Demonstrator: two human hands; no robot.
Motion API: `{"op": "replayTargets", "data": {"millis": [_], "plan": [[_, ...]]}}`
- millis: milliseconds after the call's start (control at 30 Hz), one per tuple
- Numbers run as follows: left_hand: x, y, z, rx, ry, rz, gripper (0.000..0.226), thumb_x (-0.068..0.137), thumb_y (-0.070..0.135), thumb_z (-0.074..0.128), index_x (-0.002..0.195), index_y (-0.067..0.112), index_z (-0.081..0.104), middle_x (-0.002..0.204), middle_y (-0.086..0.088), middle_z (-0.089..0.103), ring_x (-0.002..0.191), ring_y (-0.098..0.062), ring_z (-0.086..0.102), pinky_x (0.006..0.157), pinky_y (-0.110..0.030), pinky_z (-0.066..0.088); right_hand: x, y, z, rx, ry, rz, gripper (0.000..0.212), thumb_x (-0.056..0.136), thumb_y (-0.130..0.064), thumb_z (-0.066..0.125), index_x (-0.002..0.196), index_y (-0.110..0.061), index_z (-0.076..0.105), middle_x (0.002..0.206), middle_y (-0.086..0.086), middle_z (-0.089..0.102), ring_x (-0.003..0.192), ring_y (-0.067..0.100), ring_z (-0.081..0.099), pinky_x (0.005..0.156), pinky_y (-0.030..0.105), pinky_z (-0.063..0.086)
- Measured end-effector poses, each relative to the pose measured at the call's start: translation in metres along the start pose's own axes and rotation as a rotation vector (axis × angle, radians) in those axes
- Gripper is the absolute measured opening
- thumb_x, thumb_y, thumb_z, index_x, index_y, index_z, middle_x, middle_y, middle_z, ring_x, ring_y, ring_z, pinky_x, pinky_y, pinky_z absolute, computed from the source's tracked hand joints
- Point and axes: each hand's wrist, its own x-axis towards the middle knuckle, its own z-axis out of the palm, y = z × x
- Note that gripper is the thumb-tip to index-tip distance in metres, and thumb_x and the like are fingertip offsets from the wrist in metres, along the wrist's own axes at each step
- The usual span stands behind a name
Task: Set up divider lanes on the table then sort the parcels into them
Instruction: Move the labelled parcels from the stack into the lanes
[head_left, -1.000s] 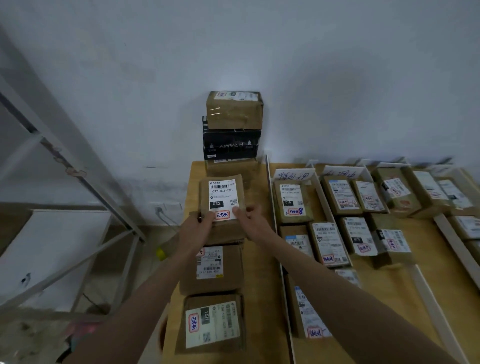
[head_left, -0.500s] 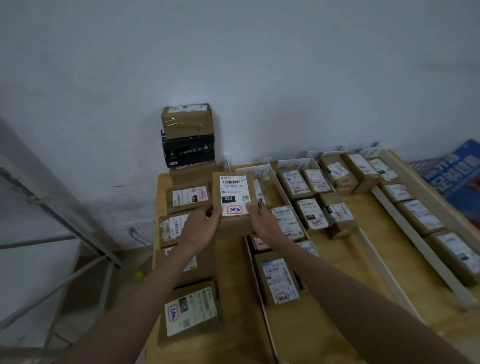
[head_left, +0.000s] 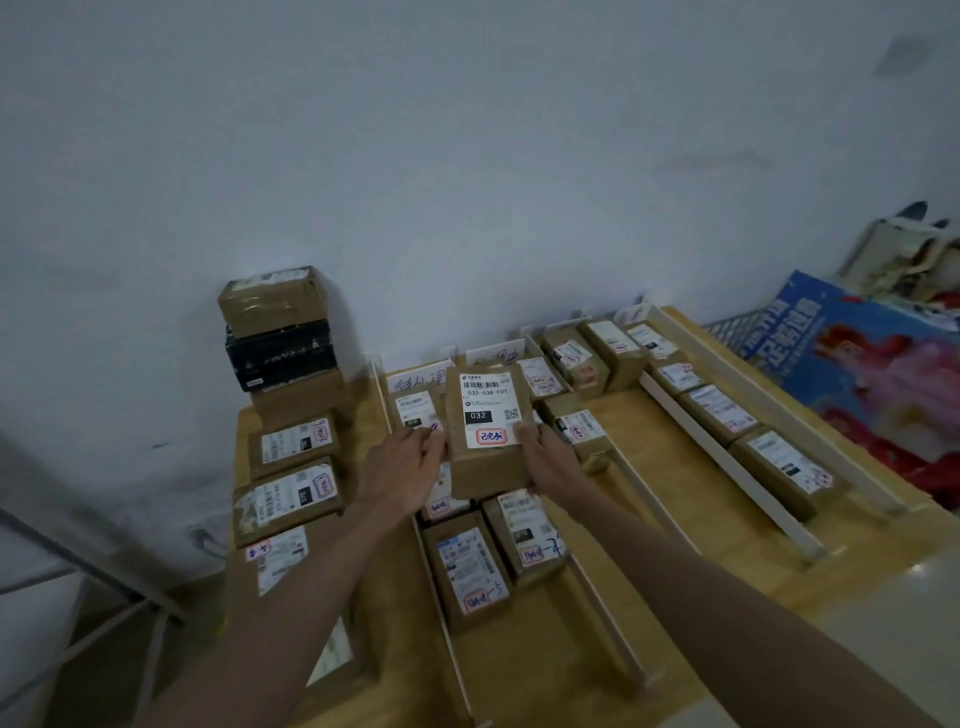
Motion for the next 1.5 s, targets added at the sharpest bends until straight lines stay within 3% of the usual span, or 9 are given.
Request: {"op": "replayTargets", "data": {"millis": [167, 333, 567, 700, 867, 967, 1067, 1367, 1500], "plan": [[-0.001, 0.054, 0.03, 0.141, 0.021, 0.024, 0.053, 0.102, 0.045, 0.017, 0.122, 0.023, 0.061, 0.119, -0.001, 0.063, 0.107, -0.021, 0.059, 0.088, -0.037, 0.048, -0.009, 0.039, -0.073, -0.031, 0.008, 0.013, 0.058, 0.101, -0.053, 0.038, 0.138, -0.009, 0.045, 0.13, 0.01, 0.058, 0.116, 0.029, 0.058, 0.096, 0.051, 0.052], [-0.012, 0.127, 0.064, 0.226, 0.017, 0.025, 0.049, 0.104, 0.043, 0.027, 0.138, 0.019, 0.053, 0.142, -0.003, 0.051, 0.127, -0.024, 0.051, 0.106, -0.04, 0.039, -0.013, 0.091, -0.152, -0.061, 0.023, 0.046, 0.064, 0.095, -0.063, 0.037, 0.135, -0.014, 0.046, 0.125, 0.009, 0.062, 0.109, 0.028, 0.062, 0.093, 0.052, 0.053], [-0.011, 0.21, 0.102, 0.269, -0.009, 0.052, 0.051, 0.104, 0.043, 0.025, 0.145, 0.019, 0.043, 0.151, -0.004, 0.041, 0.136, -0.023, 0.042, 0.112, -0.041, 0.032, -0.021, 0.134, -0.241, -0.049, 0.086, 0.059, 0.045, 0.101, -0.051, 0.04, 0.123, -0.013, 0.049, 0.113, 0.005, 0.063, 0.103, 0.025, 0.063, 0.092, 0.05, 0.054], [0.002, 0.24, 0.119, 0.265, -0.001, 0.063, 0.05, 0.103, 0.042, 0.028, 0.144, 0.018, 0.045, 0.151, -0.003, 0.041, 0.136, -0.023, 0.042, 0.112, -0.041, 0.031, -0.01, 0.154, -0.275, -0.057, 0.084, 0.046, 0.053, 0.099, -0.054, 0.039, 0.133, -0.015, 0.048, 0.117, 0.005, 0.065, 0.102, 0.023, 0.063, 0.089, 0.047, 0.056], [0.029, 0.263, 0.145, 0.244, -0.026, 0.052, 0.05, 0.103, 0.041, 0.03, 0.145, 0.018, 0.044, 0.151, -0.005, 0.041, 0.135, -0.025, 0.042, 0.112, -0.043, 0.032, 0.019, 0.17, -0.301, -0.042, 0.08, 0.01, 0.029, 0.102, -0.046, 0.042, 0.116, -0.021, 0.05, 0.097, -0.008, 0.063, 0.091, 0.012, 0.063, 0.088, 0.043, 0.056], [0.055, 0.268, 0.162, 0.253, -0.041, 0.036, 0.052, 0.103, 0.042, 0.028, 0.147, 0.018, 0.04, 0.155, -0.006, 0.036, 0.14, -0.025, 0.037, 0.114, -0.044, 0.029, 0.05, 0.178, -0.311, -0.054, 0.049, -0.002, 0.052, 0.1, -0.054, 0.04, 0.139, -0.019, 0.045, 0.119, -0.003, 0.065, 0.108, 0.017, 0.062, 0.09, 0.039, 0.052], [0.086, 0.271, 0.179, 0.243, -0.031, -0.001, 0.052, 0.103, 0.043, 0.028, 0.147, 0.017, 0.041, 0.152, -0.006, 0.04, 0.137, -0.025, 0.04, 0.113, -0.043, 0.03, 0.091, 0.183, -0.316, -0.064, 0.039, -0.017, 0.051, 0.103, -0.044, 0.04, 0.146, -0.016, 0.038, 0.13, 0.005, 0.059, 0.112, 0.019, 0.057, 0.086, 0.031, 0.043], [0.149, 0.268, 0.227, 0.224, -0.041, -0.109, 0.051, 0.102, 0.042, 0.032, 0.143, 0.015, 0.045, 0.145, -0.006, 0.047, 0.132, -0.023, 0.045, 0.11, -0.042, 0.035, 0.194, 0.199, -0.313, -0.138, -0.073, 0.046, 0.041, 0.104, -0.037, 0.043, 0.135, -0.009, 0.047, 0.119, -0.003, 0.054, 0.109, 0.008, 0.048, 0.079, 0.018, 0.039], [0.161, 0.258, 0.242, 0.211, -0.049, -0.214, 0.052, 0.102, 0.044, 0.031, 0.145, 0.016, 0.041, 0.151, -0.006, 0.041, 0.138, -0.023, 0.039, 0.115, -0.045, 0.03, 0.231, 0.203, -0.301, -0.154, -0.141, 0.062, 0.049, 0.102, -0.045, 0.043, 0.138, -0.012, 0.045, 0.121, 0.0, 0.058, 0.113, 0.015, 0.055, 0.087, 0.026, 0.042]]}}
